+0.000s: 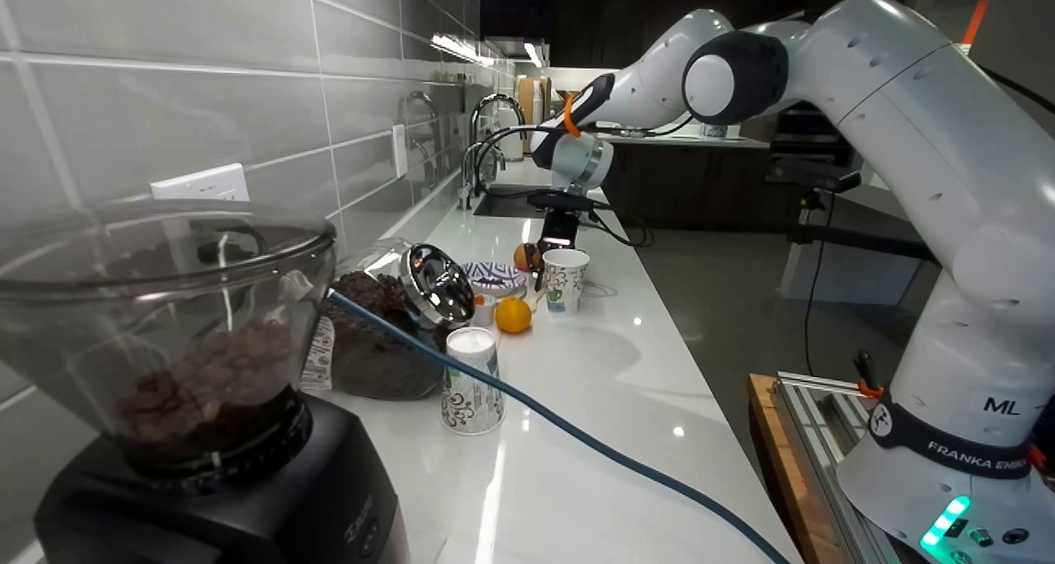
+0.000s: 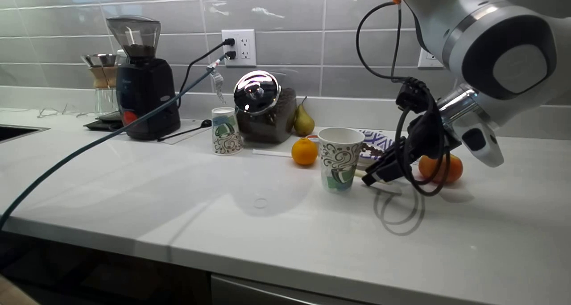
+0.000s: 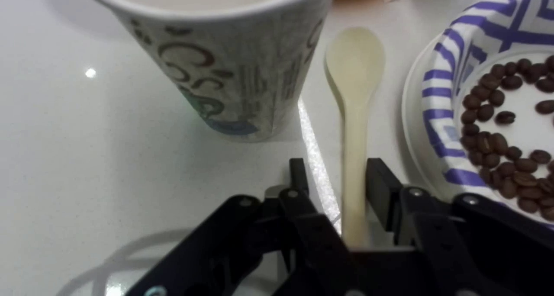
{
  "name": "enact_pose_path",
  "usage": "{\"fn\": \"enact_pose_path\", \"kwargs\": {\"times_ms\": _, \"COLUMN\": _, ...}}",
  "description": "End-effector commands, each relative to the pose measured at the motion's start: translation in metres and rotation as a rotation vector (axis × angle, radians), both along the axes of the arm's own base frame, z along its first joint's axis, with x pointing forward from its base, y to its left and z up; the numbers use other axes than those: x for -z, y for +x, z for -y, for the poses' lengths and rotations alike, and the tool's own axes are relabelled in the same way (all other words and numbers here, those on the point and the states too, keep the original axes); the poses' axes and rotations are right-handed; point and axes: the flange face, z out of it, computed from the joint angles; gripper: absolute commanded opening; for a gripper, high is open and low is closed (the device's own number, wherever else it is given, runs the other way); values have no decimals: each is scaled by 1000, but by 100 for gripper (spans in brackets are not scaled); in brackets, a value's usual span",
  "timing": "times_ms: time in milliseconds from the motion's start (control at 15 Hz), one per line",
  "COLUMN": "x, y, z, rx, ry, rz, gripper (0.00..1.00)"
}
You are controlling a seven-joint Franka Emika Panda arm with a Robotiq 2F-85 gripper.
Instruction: Pick up the spoon from the counter and scoop some of the contents in the bowl, then pour them in the cup
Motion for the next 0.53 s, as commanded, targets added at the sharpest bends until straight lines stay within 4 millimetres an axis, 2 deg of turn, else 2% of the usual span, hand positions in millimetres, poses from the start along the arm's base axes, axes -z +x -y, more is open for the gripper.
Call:
{"fn": "enact_pose_path", "kwargs": {"times_ms": 0, "x": 1, "y": 2, "z": 11, "rx": 41, "ry": 33, "rz": 2, "gripper": 40}}
{"fn": "enact_pose_path", "kwargs": {"times_ms": 467, "x": 11, "y": 8, "z": 14, "rx": 40, "ry": 22, "rz": 16, "gripper": 32}}
